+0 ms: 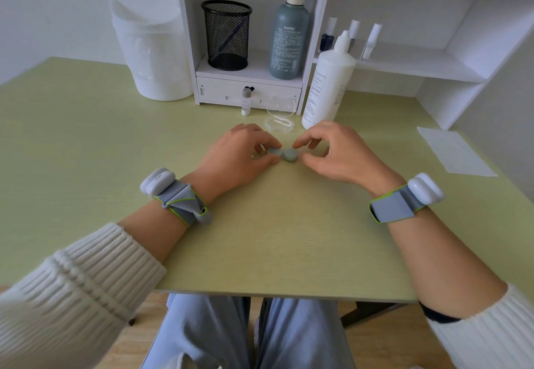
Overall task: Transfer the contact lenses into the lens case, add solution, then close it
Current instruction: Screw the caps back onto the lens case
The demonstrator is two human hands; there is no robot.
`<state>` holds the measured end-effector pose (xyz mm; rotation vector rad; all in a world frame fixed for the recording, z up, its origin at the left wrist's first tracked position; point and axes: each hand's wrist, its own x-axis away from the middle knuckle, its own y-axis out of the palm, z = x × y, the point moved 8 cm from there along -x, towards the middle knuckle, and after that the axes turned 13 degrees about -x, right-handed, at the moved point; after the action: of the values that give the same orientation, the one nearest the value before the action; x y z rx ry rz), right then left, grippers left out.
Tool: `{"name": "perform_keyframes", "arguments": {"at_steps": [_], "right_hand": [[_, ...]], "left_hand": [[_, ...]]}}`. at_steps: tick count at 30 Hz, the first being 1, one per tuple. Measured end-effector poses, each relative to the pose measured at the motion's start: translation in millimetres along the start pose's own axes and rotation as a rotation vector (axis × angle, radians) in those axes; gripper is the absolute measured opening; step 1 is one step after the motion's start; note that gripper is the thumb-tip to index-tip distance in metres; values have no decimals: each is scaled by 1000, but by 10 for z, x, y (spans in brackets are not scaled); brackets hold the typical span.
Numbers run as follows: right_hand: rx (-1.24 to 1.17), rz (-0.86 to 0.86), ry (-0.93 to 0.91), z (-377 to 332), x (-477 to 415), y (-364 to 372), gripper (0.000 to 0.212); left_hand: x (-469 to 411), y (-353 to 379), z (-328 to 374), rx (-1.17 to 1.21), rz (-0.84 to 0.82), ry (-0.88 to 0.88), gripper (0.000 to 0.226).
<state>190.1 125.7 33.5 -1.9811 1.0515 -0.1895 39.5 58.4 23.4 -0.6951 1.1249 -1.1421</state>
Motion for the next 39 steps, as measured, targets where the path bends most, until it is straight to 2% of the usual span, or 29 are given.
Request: {"name": "perform_keyframes", "arguments": {"at_steps": [3,10,24,30,39], "right_hand": [[1,-29,-16,-29,1,70,31],[6,-20,-9,-46,-33,119,25],[115,45,-39,-101,-32,158,27],[91,19,-57,-107,-38,157,27],[62,38,-84,-124,-25,149,23]], "left_hand": [[-7,8,4,10,3,-1,23],[-8,0,-5,4,10,-11,23],[-18,-15,16,3,2,-19,24],[-8,-7,8,1,-8,-13,24],[0,-8,32,14,5,1,37]]}}
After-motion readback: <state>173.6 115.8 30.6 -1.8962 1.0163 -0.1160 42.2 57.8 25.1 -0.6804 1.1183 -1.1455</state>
